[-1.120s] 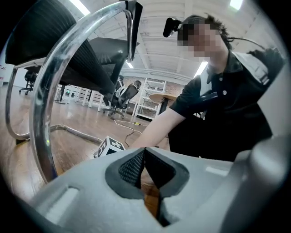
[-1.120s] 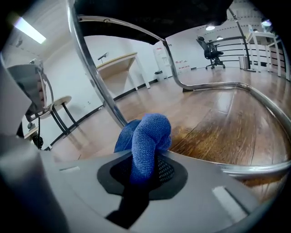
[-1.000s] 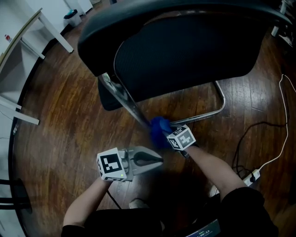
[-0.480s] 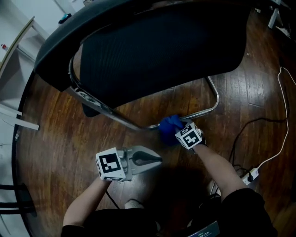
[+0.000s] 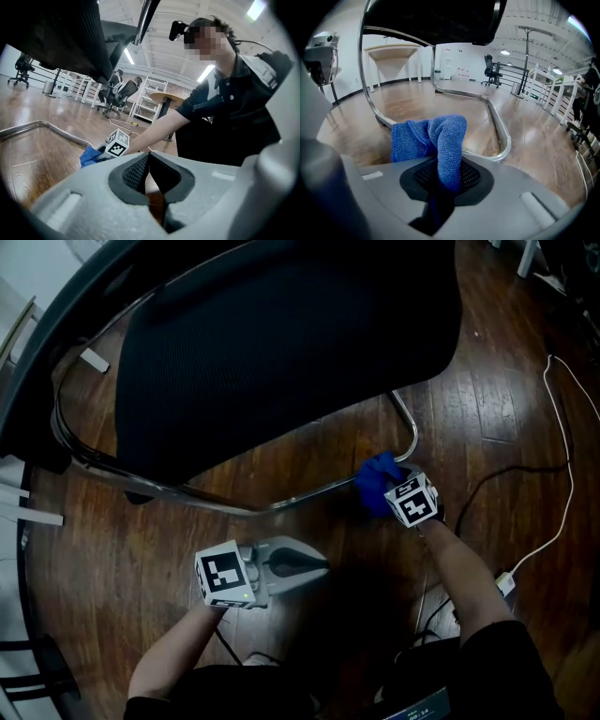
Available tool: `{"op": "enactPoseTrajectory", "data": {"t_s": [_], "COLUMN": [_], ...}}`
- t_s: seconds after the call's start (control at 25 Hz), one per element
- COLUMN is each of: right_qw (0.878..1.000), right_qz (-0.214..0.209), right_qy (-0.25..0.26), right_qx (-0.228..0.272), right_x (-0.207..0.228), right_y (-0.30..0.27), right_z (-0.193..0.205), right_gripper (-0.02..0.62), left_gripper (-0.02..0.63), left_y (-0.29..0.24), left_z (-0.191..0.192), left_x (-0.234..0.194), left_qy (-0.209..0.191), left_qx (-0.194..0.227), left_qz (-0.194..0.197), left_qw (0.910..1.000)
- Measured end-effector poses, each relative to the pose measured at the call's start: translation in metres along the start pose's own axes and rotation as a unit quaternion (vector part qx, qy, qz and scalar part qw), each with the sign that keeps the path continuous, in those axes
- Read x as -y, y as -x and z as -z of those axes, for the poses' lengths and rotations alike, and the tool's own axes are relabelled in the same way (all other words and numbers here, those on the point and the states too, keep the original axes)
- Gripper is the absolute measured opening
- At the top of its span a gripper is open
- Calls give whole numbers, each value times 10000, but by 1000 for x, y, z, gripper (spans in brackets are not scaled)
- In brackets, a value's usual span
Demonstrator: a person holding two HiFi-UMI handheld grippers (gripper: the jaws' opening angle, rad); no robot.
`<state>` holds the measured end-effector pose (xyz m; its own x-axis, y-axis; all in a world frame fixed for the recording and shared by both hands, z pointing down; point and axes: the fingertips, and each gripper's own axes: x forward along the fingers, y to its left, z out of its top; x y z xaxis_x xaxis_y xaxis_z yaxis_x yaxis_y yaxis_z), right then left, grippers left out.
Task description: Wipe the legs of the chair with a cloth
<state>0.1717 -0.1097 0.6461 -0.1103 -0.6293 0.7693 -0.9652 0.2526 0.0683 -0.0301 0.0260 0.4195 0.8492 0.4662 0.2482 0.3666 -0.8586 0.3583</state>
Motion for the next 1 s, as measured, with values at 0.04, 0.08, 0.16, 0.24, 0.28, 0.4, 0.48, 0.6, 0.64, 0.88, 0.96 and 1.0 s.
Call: {"op": "enactPoseTrajectory", "data": {"t_s": [0.04, 0.08, 0.16, 0.24, 0.28, 0.4, 0.48, 0.6, 0.64, 0.88, 0.96, 1.0], "right_qw": [10000, 10000, 9997, 9983, 9970, 9938, 9897, 9779, 9777, 9924, 9959, 9969], "right_qz": [41, 83, 219, 479, 625, 918, 1195, 1622, 1612, 763, 351, 153], "right_qy": [31, 34, -83, -334, -459, -633, -787, -1295, -1317, -907, -735, -654], "right_qx": [-26, -30, -1, 22, 25, 34, 101, 257, 273, 326, 384, 417], "right_x": [6, 11, 21, 35, 42, 55, 62, 79, 78, 4, -36, -57], "right_y": [2, 3, 5, 9, 11, 15, 19, 27, 26, 1, -11, -16], "right_z": [1, 2, 4, 9, 12, 11, 9, 5, 0, -39, -55, -62], "right_gripper": [60, 60, 60, 58, 58, 58, 58, 57, 58, 54, 54, 54], "left_gripper": [0, 0, 0, 0, 0, 0, 0, 0, 0, 0, 0, 0], "left_y": [-1, -2, -1, 2, 4, 10, 15, 22, 25, 44, 52, 55], "left_z": [1, 2, 3, 3, 2, -5, -7, -7, -7, 0, 0, 0], "left_x": [-1, -2, -4, -3, -3, -4, -3, 1, 3, 19, 22, 23], "left_qy": [8, 23, 46, 62, 96, 206, 172, 134, 126, 68, 30, 14], "left_qx": [-1, 7, 17, 52, 113, 358, 398, 429, 424, 403, 419, 428], "left_qz": [22, 29, 19, 8, 2, -3, -25, -42, -34, 31, -23, -50], "left_qw": [10000, 10000, 10000, 10000, 9999, 9991, 9991, 9990, 9990, 9992, 9991, 9991]}}
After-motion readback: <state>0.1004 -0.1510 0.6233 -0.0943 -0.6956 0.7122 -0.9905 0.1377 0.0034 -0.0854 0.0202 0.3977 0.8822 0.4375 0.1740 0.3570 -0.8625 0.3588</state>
